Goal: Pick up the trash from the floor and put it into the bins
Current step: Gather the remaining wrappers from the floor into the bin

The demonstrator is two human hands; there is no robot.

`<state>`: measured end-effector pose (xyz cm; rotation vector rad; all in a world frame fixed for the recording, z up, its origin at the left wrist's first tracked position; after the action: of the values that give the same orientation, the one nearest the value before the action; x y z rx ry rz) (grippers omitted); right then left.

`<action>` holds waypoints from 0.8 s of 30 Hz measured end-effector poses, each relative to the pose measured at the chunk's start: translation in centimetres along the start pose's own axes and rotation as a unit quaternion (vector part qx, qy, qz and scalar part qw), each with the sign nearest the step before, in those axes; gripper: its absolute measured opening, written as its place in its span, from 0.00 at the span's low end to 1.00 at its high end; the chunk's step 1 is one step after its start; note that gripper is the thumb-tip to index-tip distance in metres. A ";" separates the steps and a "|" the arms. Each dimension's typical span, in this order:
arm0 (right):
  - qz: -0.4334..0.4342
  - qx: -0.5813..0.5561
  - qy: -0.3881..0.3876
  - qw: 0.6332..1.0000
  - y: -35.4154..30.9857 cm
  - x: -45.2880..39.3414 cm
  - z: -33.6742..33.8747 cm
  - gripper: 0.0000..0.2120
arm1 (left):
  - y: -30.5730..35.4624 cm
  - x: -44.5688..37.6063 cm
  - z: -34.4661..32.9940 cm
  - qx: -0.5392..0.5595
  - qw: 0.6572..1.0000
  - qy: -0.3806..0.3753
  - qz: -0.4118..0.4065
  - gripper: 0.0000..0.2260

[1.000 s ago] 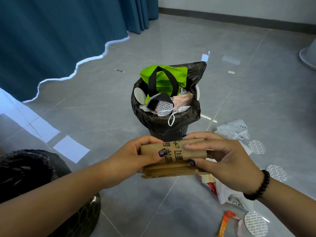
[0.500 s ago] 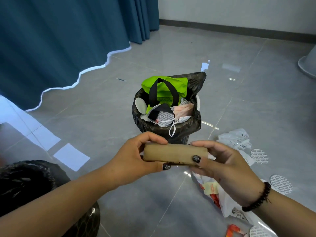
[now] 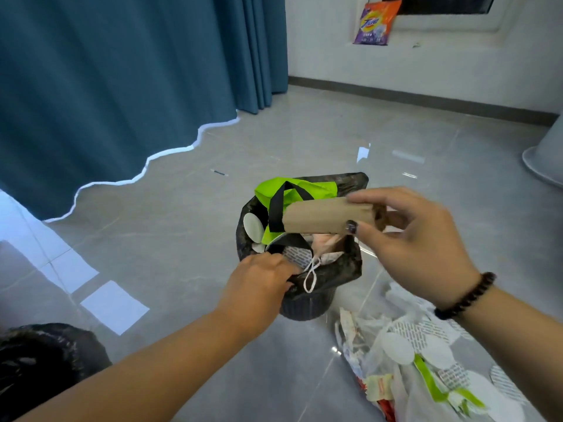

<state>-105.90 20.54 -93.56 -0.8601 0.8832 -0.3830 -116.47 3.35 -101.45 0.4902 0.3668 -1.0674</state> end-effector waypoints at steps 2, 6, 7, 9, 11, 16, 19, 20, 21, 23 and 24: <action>0.058 0.058 -0.031 0.996 0.0 -0.1 -2.1 0.15 | 0.2 1.0 0.2 0.007 1.000 0.017 -0.025 0.11; 0.116 0.134 -0.160 0.971 1.4 1.8 -6.0 0.14 | -0.1 3.7 0.3 0.035 0.997 0.030 -0.059 0.14; 0.120 0.139 -0.176 0.967 1.7 2.1 -6.6 0.14 | -0.3 4.1 0.3 0.042 0.997 0.032 -0.061 0.14; 0.123 0.151 -0.189 0.962 1.9 2.0 -7.0 0.14 | -0.6 4.2 0.5 0.049 0.996 0.036 -0.062 0.10; 0.143 0.229 -0.233 0.934 2.3 2.2 -7.6 0.11 | -0.6 4.1 0.9 0.046 0.997 0.033 -0.058 0.09; 0.156 0.325 -0.363 0.859 3.7 2.6 -8.5 0.12 | -0.9 4.3 1.0 0.045 0.998 0.014 -0.041 0.10; 0.179 0.351 -0.398 0.828 3.7 2.6 -8.9 0.17 | -1.0 4.3 1.0 0.054 0.997 0.029 -0.047 0.10; 0.185 0.363 -0.408 0.817 3.5 2.9 -9.0 0.19 | -1.1 4.3 1.0 0.058 0.997 0.033 -0.049 0.10; 0.189 0.375 -0.417 0.806 3.4 3.3 -9.1 0.21 | -1.2 4.3 1.0 0.062 0.996 0.036 -0.051 0.10; 0.185 0.390 -0.426 0.795 3.2 3.9 -9.4 0.25 | -1.7 4.3 0.8 0.069 0.995 0.039 -0.055 0.10; 0.182 0.395 -0.427 0.792 3.2 3.9 -9.6 0.27 | -1.9 4.3 0.7 0.071 0.995 0.039 -0.056 0.11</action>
<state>-111.39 15.37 -101.33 -0.0068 -0.0263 0.0245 -116.23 -0.95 -103.49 0.6457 0.3935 -1.1901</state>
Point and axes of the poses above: each hand's wrist, its own x-axis away from the middle knuckle, its own z-axis out of the back of the hand, y = z × x, the point moved 3 cm from there along -x, towards the middle knuckle, and after that the axes turned 14 degrees about y, right-handed, at the moved point
